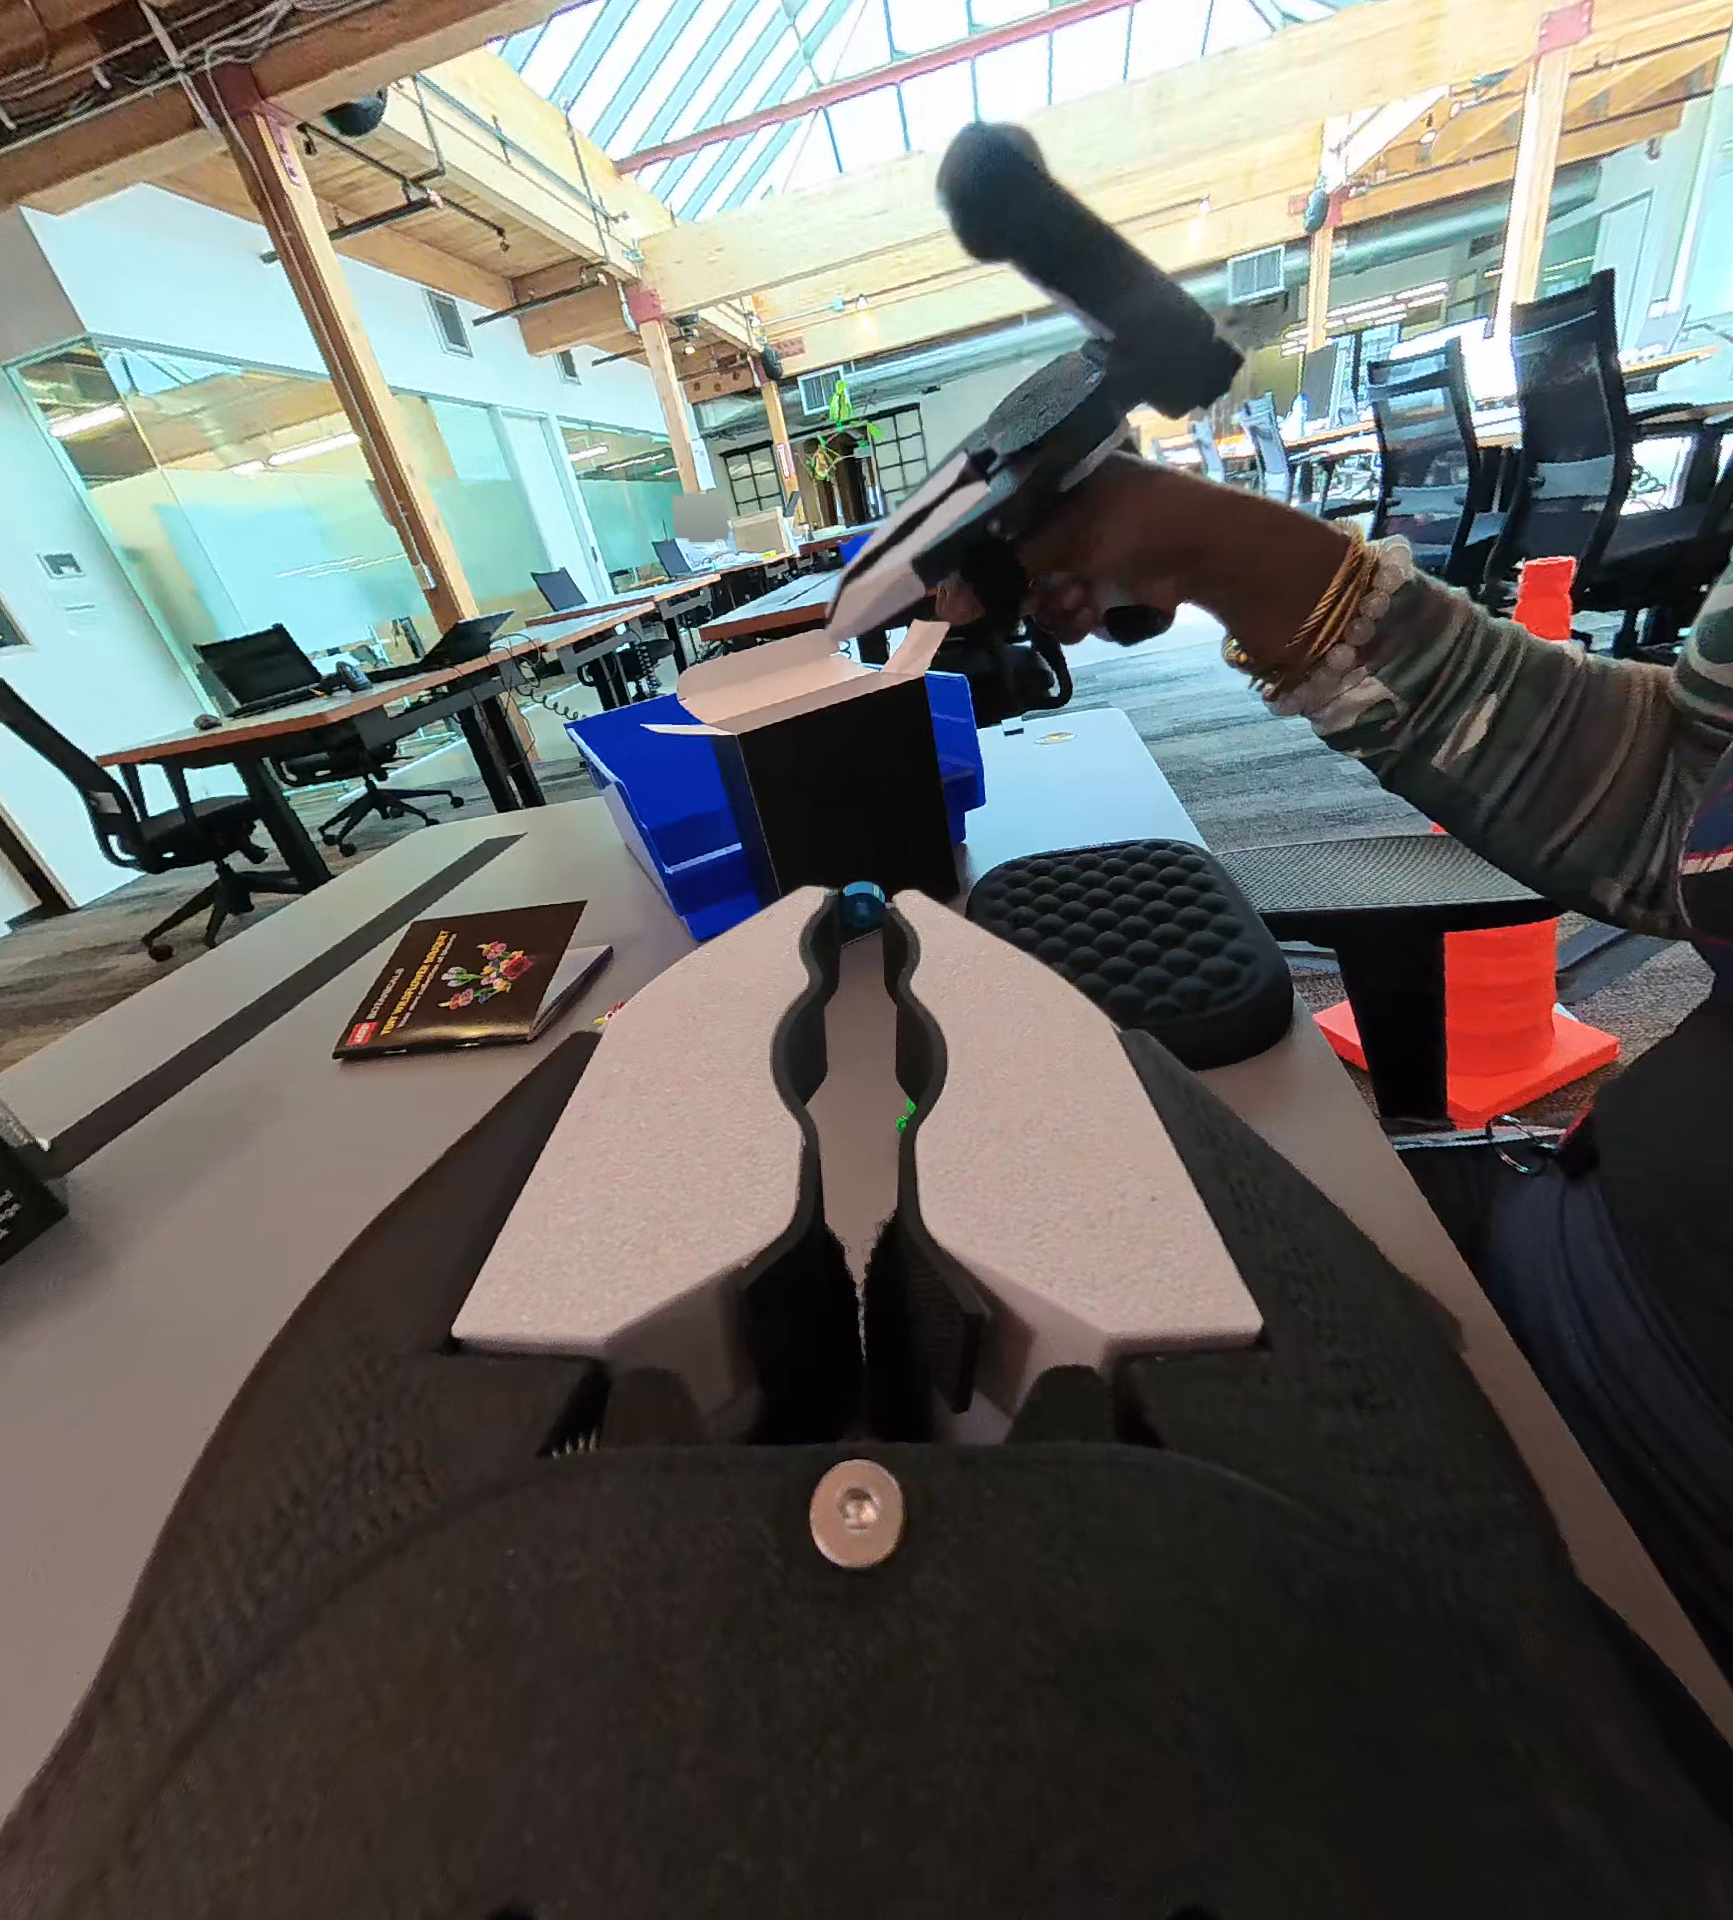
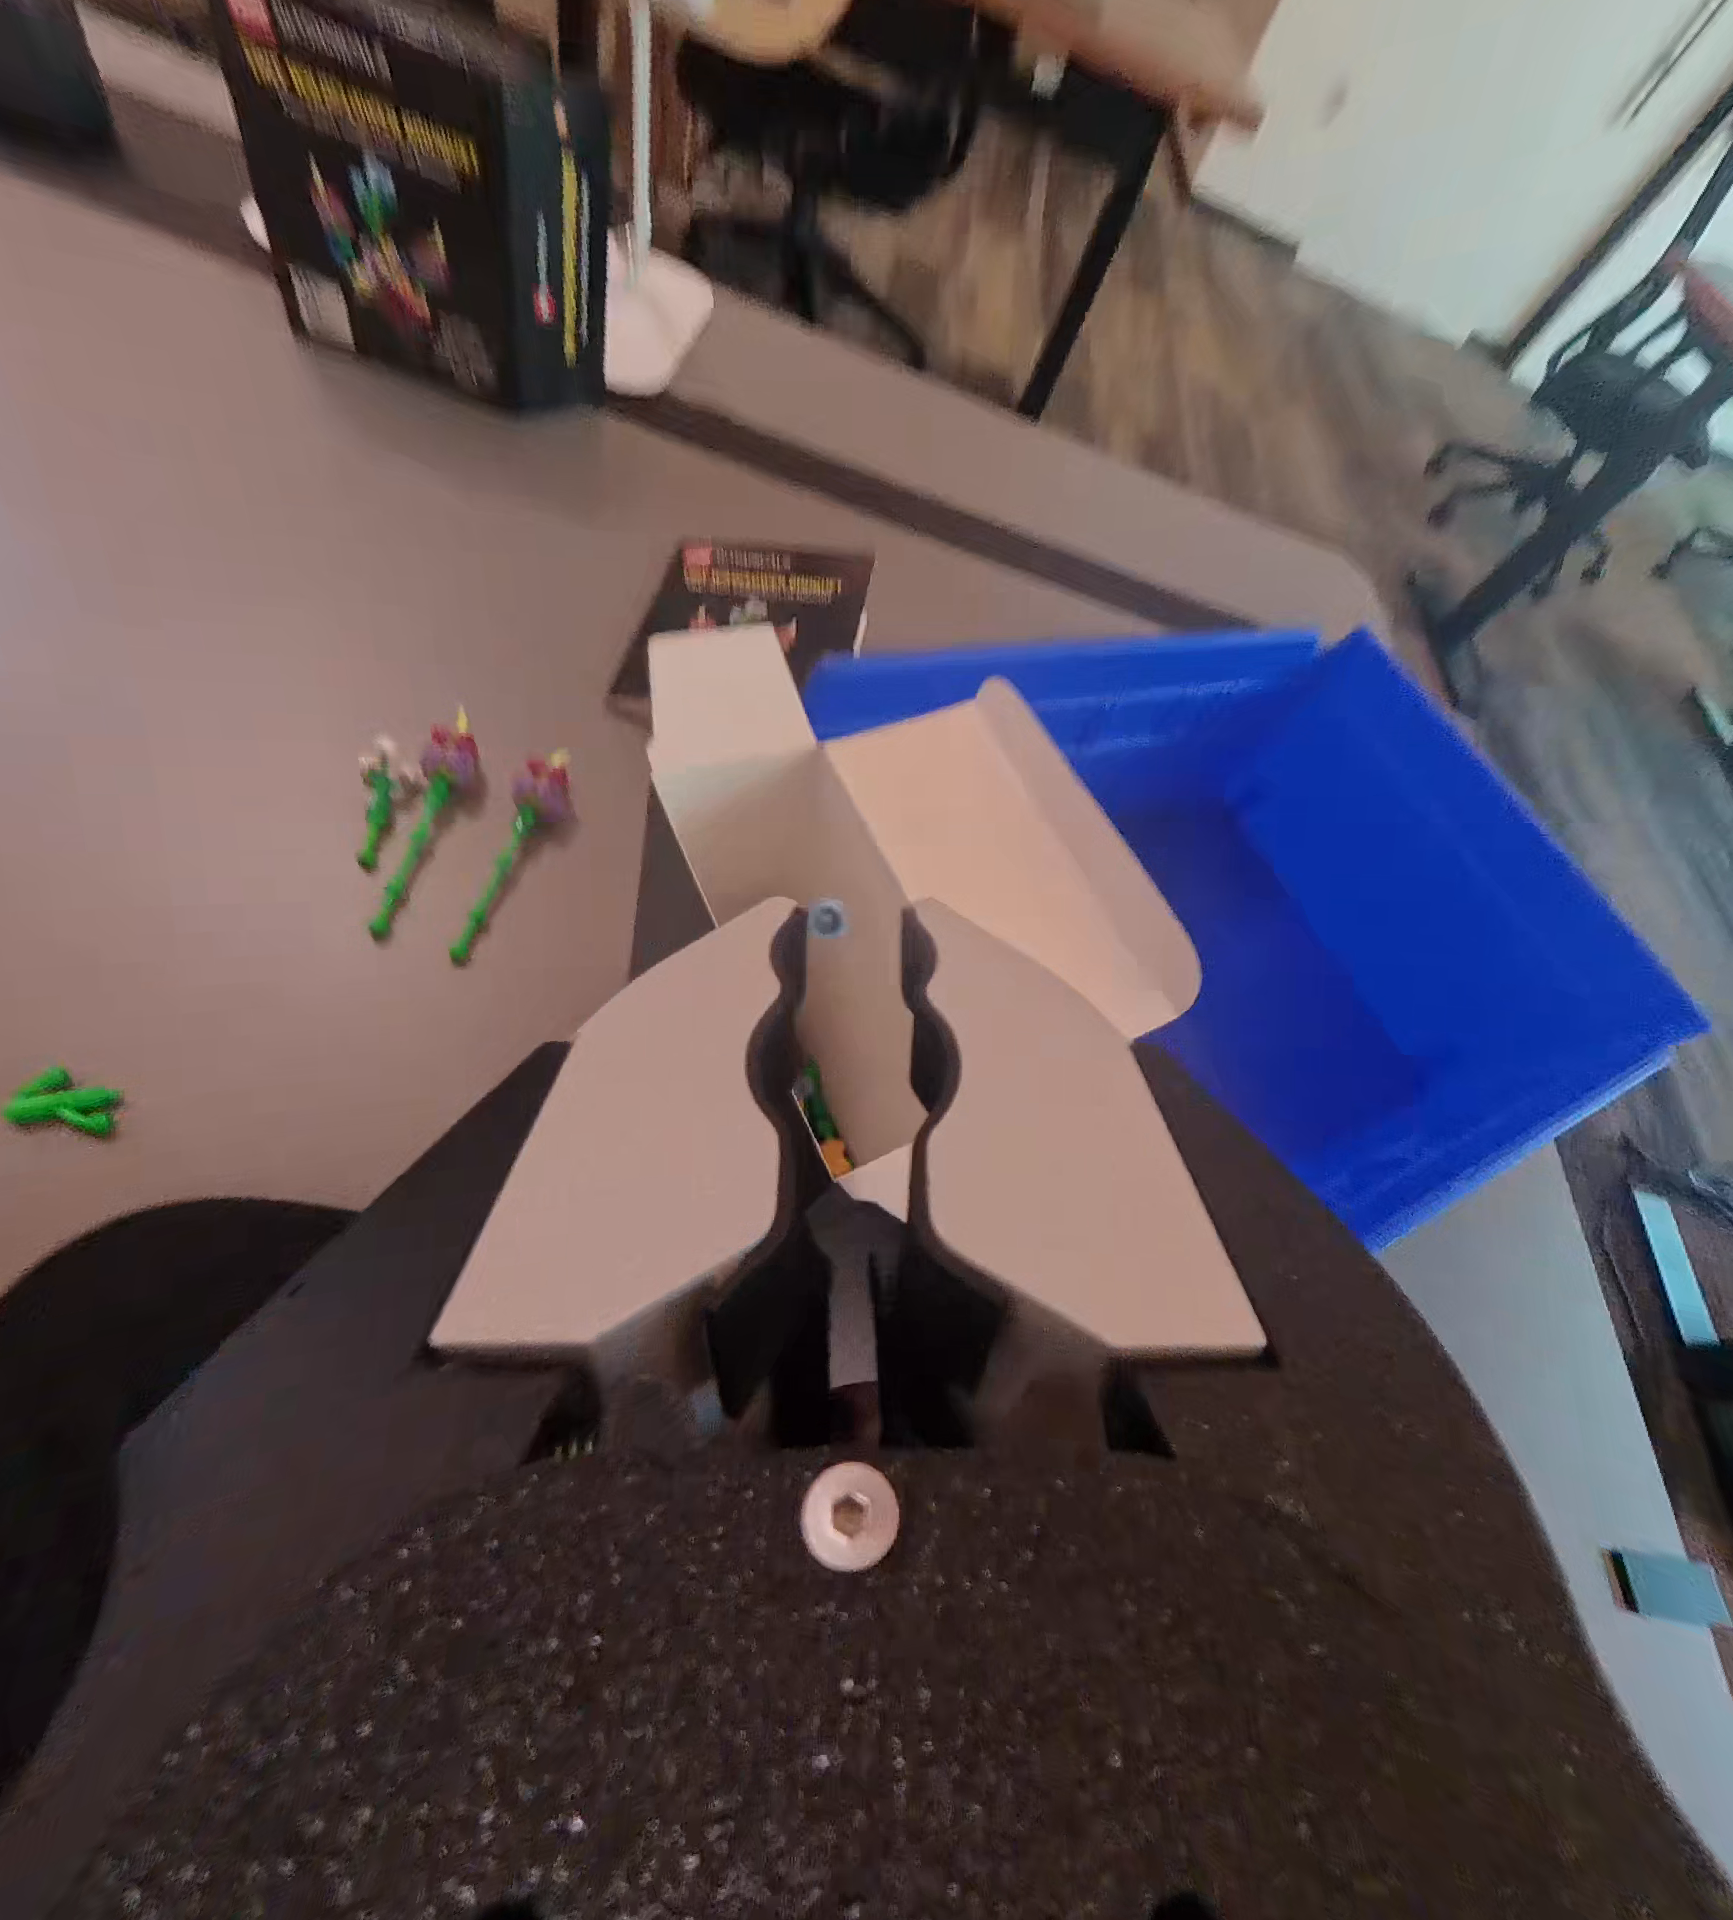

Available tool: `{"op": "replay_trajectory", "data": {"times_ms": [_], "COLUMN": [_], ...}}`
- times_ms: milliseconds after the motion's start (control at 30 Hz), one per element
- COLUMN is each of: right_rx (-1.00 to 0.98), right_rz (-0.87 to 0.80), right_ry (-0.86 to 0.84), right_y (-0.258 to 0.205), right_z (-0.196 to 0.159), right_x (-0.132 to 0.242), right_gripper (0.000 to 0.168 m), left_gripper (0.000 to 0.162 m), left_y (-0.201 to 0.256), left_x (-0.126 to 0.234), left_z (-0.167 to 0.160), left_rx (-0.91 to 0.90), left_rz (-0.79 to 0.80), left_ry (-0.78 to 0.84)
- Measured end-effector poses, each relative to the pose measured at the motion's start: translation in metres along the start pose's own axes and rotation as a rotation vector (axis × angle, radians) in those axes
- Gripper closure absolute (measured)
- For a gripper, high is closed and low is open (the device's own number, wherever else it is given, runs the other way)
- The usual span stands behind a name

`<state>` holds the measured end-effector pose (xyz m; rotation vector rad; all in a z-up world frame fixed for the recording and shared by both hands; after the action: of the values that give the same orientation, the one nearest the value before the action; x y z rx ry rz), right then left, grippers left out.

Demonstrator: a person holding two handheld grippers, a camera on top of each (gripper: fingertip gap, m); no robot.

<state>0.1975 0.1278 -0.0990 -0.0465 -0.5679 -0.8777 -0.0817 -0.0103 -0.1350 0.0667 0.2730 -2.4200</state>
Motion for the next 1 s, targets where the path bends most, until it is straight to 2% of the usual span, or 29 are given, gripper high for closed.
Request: {"op": "replay_trajectory", "data": {"times_ms": [67, 300, 500, 633, 900, 1000], "right_rx": [0.034, 0.09, 0.12, 0.147, 0.227, 0.207], "right_rz": [-0.007, -0.032, -0.05, -0.056, -0.071, -0.068], "right_ry": [-0.061, -0.054, -0.149, -0.1, -0.11, -0.034], "right_y": [-0.002, -0.004, -0.001, -0.003, -0.003, -0.003], "right_z": [-0.006, -0.003, -0.014, -0.009, -0.01, -0.005], "right_x": [-0.008, -0.008, -0.012, -0.013, -0.015, -0.014], "right_gripper": [0.144, 0.143, 0.14, 0.14, 0.123, 0.125], "left_gripper": [0.154, 0.154, 0.154, 0.154, 0.154, 0.154], "left_y": [0.0, 0.002, 0.001, 0.001, 0.001, 0.001], "left_x": [0.0, -0.002, -0.003, -0.004, -0.004, -0.004], "left_z": [-0.001, -0.003, -0.004, -0.005, -0.006, -0.006], "left_rx": [-0.005, -0.015, -0.014, -0.019, -0.019, -0.019], "left_rz": [0.004, -0.005, 0.0, 0.004, 0.003, 0.004], "left_ry": [-0.007, -0.025, -0.031, -0.038, -0.038, -0.038]}}
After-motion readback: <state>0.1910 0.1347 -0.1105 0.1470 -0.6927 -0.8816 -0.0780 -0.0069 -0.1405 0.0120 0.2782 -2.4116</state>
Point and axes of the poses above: each gripper's, where its closed fingertips meet, x back along the fingers, z out of its top, y = z × x across the jaws, the point moved 4 cm from there along x, back along the fingers, and after that the axes turned 12 degrees about z, right-handed, at the moved point
